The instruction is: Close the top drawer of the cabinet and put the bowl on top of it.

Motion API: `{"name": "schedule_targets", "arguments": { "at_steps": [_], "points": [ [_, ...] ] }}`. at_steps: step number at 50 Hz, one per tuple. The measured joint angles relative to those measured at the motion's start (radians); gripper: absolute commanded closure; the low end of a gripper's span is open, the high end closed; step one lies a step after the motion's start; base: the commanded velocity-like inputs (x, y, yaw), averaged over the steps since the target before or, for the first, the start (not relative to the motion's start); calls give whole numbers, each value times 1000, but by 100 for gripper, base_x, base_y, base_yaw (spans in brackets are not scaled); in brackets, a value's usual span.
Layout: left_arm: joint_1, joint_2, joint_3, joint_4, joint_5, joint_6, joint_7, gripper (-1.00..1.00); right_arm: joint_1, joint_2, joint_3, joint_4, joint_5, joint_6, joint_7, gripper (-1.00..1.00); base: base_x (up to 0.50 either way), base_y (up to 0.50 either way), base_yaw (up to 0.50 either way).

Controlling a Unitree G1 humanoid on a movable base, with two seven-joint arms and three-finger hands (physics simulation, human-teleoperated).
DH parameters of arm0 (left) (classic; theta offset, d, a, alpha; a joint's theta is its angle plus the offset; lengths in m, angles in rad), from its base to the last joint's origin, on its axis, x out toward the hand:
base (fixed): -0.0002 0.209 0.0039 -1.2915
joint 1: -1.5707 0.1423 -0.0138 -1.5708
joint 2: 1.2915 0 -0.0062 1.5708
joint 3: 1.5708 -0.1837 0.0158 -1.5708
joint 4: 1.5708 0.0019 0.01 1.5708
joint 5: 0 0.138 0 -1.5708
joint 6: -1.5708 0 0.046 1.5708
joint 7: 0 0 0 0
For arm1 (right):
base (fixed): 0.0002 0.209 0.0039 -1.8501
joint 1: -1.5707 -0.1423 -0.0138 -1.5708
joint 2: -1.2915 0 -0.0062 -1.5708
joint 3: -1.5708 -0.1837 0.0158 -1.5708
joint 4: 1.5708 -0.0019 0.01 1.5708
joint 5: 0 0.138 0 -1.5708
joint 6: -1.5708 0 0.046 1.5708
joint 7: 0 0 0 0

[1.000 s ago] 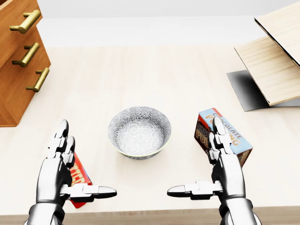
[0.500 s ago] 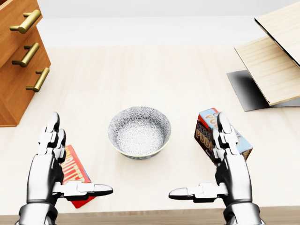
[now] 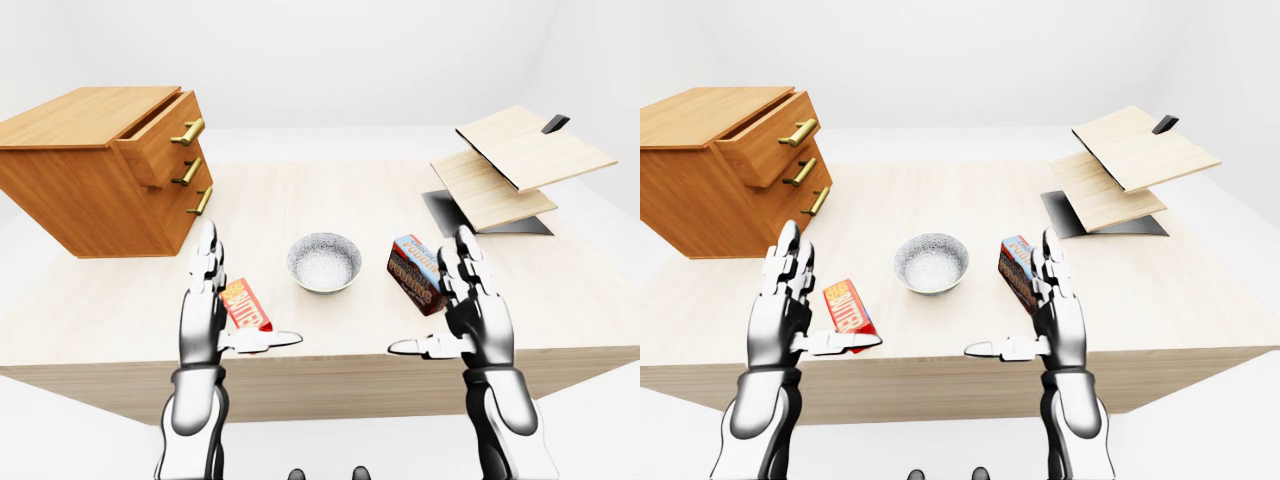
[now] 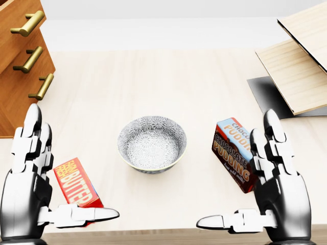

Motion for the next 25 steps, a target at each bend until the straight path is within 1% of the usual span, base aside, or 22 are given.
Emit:
{"name": "schedule_targets", "arguments": {
  "at_steps": [5, 10, 17, 25],
  "points": [
    [73, 0, -27, -111, 16, 0, -1, -100, 52, 5, -6, -79, 26, -2, 19, -100, 0, 0, 0],
    [119, 1, -44, -183, 27, 0, 1, -100, 84, 10, -11, -129, 41, -3, 34, -100, 0, 0, 0],
    [156, 3, -57, -240, 36, 0, 5, -100, 108, 15, -15, -167, 52, -3, 47, -100, 0, 0, 0],
    [176, 5, -65, -271, 40, 0, 8, -100, 122, 20, -18, -188, 57, -3, 55, -100, 0, 0, 0]
  ]
}}
